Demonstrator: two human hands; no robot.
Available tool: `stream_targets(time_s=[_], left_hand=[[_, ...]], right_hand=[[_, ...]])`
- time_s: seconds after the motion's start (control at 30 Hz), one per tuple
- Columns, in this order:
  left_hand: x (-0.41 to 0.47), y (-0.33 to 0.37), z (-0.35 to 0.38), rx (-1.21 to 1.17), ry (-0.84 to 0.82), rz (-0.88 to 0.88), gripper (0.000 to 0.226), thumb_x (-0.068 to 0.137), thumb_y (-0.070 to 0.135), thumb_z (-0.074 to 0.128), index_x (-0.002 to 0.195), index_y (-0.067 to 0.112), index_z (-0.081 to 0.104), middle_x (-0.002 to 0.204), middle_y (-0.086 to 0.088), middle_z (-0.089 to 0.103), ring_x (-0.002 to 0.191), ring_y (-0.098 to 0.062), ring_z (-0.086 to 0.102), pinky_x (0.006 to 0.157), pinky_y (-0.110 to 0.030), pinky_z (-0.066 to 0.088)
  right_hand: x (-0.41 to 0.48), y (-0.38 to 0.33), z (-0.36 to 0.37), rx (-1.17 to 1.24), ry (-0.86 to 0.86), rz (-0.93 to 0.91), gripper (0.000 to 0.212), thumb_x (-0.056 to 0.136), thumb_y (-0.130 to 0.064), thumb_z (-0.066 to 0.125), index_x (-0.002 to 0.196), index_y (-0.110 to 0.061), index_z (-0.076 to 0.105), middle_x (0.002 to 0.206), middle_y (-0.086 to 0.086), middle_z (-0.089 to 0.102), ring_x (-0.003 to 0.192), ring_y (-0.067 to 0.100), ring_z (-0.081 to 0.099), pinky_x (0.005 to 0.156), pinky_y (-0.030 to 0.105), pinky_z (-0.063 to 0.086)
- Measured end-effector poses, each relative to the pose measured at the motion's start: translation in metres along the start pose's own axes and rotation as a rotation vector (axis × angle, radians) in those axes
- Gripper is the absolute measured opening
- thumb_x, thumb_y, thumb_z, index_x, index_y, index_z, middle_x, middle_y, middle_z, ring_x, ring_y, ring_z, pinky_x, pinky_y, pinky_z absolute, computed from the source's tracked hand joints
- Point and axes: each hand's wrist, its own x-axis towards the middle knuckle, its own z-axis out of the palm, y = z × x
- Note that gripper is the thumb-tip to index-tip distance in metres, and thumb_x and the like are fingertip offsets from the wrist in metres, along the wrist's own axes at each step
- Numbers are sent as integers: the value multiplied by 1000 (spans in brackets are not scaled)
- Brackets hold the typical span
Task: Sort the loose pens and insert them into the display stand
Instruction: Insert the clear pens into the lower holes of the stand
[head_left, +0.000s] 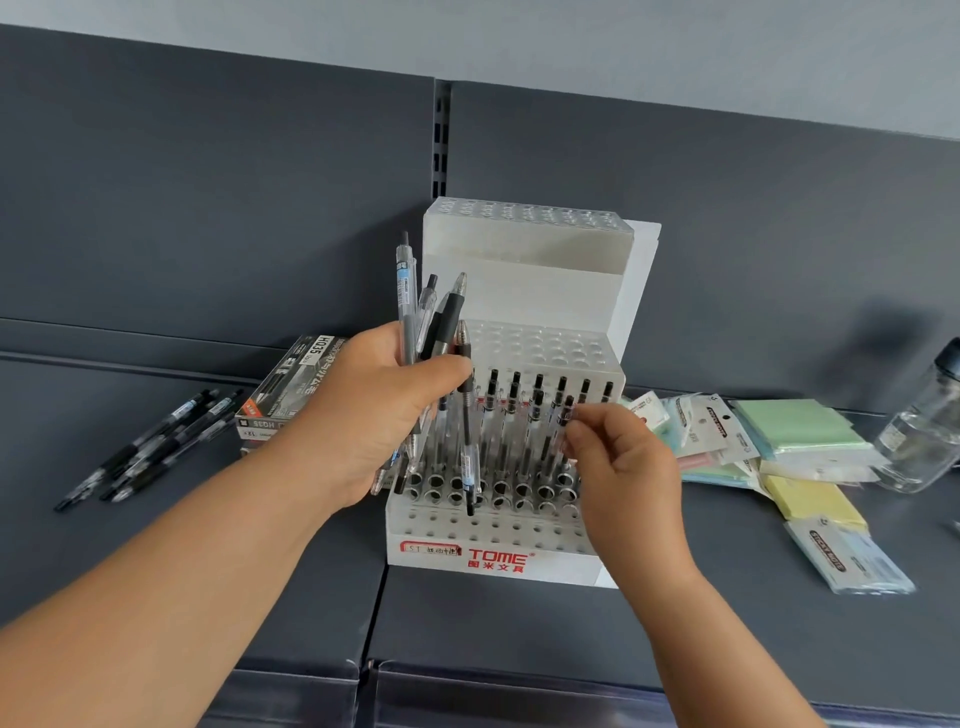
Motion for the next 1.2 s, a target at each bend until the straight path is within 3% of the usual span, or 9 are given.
stream_targets(time_s=[0.17, 0.27, 0.33, 0.43, 0.5, 0.6, 0.8, 1.0, 1.2], left_hand=[[-3, 3, 2, -20, -1, -19, 18, 86, 7, 63, 73, 20, 61, 47, 16, 53, 44, 1, 48, 48, -17, 38], [-4, 5, 4, -31, 3, -35, 18, 86, 7, 63, 73, 19, 60, 45, 15, 53, 41, 2, 48, 43, -14, 37], [-3, 6, 5, -56, 15, -61, 15, 86, 8, 63, 74, 18, 61, 45, 13, 52, 39, 0, 46, 42, -16, 36], [-1, 10, 8, -216, 56, -134, 2, 86, 8, 62, 87, 9, 64, 52, 2, 50, 35, -3, 42, 35, -15, 35], [2, 10, 9, -325, 77, -158, 13, 86, 9, 63, 98, 6, 64, 70, -12, 50, 39, -6, 41, 33, -16, 33], [4, 10, 11, -372, 78, -141, 5, 85, 11, 65, 90, 9, 65, 90, -14, 55, 48, -9, 42, 35, -18, 35], [3, 15, 15, -404, 82, -115, 6, 86, 10, 64, 84, 16, 64, 83, -6, 67, 50, -8, 42, 38, -15, 37], [1, 7, 24, -139, 9, -46, 13, 83, 8, 66, 80, 21, 65, 65, 6, 61, 52, -5, 50, 53, -23, 40], [-3, 4, 31, -30, -129, 14, 14, 84, 6, 65, 81, 19, 62, 51, 12, 55, 52, -5, 49, 56, -22, 40]], right_hand=[[2, -8, -1, -104, -17, -10, 21, 94, -18, 57, 85, -37, 61, 65, -9, 63, 59, 9, 55, 59, 23, 48], [-4, -18, -4, -175, 51, -75, 10, 91, -23, 61, 98, -30, 62, 82, -14, 61, 66, 5, 55, 62, 22, 45], [-11, -28, -6, -147, 92, -175, 9, 89, -22, 63, 93, -30, 60, 87, -14, 60, 73, 4, 56, 63, 19, 47], [-19, -41, -4, 8, -91, -142, 8, 88, -22, 64, 89, -30, 62, 78, -12, 64, 71, 1, 59, 62, 12, 46], [-23, -44, 0, 107, -275, -23, 9, 89, -20, 63, 95, -27, 62, 82, -8, 66, 73, 3, 62, 66, 17, 51], [-21, -44, -2, 224, -312, 79, 13, 90, -6, 61, 89, -19, 64, 75, 1, 67, 68, 14, 64, 67, 24, 55], [-6, -39, -26, 303, -206, 113, 17, 87, 0, 62, 86, -15, 70, 65, -6, 62, 60, 8, 53, 60, 19, 48], [3, -42, -40, 931, -149, 308, 11, 69, -6, 62, 80, -10, 62, 69, 3, 59, 61, 11, 59, 60, 20, 53], [8, -37, -47, 910, -44, 379, 15, 85, -3, 58, 74, -13, 59, 64, 2, 57, 57, 11, 53, 55, 19, 50]])
